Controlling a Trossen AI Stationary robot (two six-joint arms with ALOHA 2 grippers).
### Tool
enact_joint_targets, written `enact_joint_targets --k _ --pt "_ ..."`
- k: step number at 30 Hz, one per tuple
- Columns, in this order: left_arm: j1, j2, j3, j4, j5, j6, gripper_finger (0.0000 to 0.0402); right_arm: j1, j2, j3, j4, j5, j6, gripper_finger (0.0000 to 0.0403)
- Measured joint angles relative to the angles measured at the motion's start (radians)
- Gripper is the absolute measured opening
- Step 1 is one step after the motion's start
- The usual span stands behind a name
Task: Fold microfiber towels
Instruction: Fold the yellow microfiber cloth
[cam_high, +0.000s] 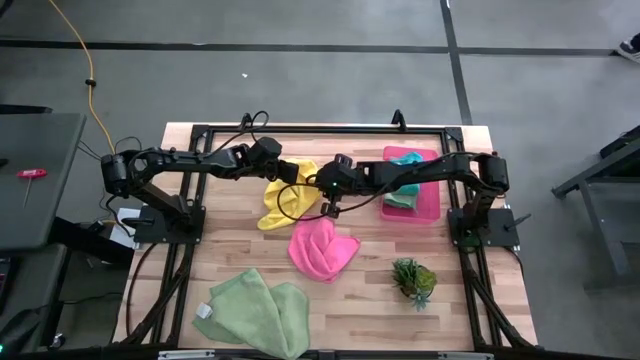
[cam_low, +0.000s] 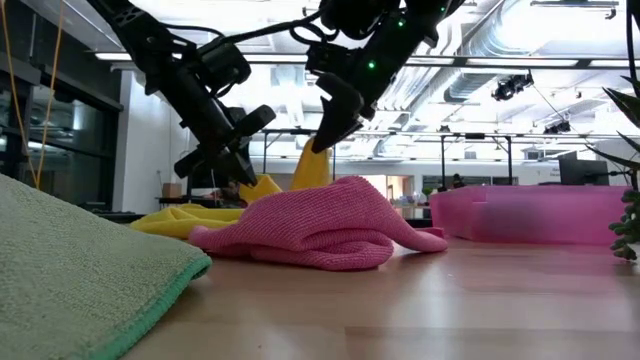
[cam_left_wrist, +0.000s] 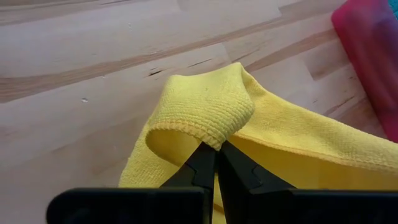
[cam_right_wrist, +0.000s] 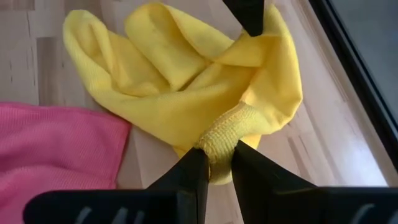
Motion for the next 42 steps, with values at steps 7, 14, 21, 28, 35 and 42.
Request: enact_joint_targets --k 7,14,21,28,35,42 --pt "0.001 0.000 0.000 0.000 0.000 0.000 0.0001 0.004 -0.004 0.000 0.018 -0.001 0.008 0.0057" --pt "0.001 0.000 0.000 -0.001 -0.001 0.000 0.0001 0.013 -0.007 0.000 0.043 0.000 0.000 0.0057" --pt "0.001 0.000 0.000 -0.001 -0.015 0.000 0.0001 0.011 -0.011 0.000 0.055 0.001 -0.024 0.0057" --pt "0.056 -0.068 0.000 0.011 0.101 0.038 0.0001 -0.001 -0.057 -0.001 0.051 -0.003 -0.005 0.0007" --pt "0.146 -0.290 0.000 0.006 0.237 0.042 0.0001 -0.085 -0.205 0.000 0.044 -0.001 0.028 0.0002" --pt "0.164 -0.426 0.144 -0.264 0.271 0.157 0.0000 -0.206 -0.306 0.000 0.015 -0.087 0.063 0.0001"
